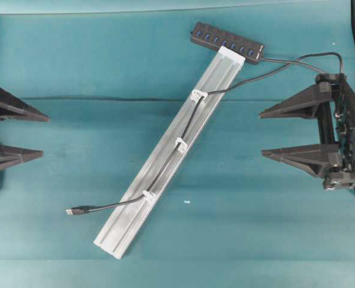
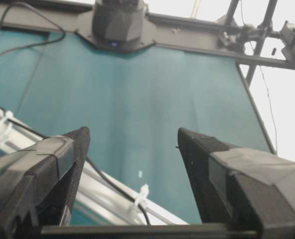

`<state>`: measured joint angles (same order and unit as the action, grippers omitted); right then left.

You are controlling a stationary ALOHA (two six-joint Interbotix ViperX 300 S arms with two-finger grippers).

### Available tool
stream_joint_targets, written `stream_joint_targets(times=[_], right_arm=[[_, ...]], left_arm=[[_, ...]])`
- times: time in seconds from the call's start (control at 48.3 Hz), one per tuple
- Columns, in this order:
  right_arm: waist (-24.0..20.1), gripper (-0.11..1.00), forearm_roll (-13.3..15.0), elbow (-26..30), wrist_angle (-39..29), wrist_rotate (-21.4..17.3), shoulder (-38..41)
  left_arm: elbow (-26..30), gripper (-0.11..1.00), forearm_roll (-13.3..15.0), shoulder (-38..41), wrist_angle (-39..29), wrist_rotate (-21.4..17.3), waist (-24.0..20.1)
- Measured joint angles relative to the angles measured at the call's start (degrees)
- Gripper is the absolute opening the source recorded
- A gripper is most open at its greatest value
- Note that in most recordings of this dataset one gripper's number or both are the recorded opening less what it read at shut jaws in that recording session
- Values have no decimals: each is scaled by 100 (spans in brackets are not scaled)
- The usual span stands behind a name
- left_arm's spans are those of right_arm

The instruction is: Pass the USB cable through three rings with both arms.

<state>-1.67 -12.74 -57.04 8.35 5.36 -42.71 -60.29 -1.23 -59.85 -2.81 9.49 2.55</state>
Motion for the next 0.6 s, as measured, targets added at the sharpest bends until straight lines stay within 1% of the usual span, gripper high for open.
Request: stream_joint_targets(times=[0.435,0.601], right_arm=[[9,78,0,0,-18,-18,9],[9,78,0,0,-26,-26,0]], left_arm=[[0,80,0,0,-9,18,0],[0,80,0,0,-9,88,0]])
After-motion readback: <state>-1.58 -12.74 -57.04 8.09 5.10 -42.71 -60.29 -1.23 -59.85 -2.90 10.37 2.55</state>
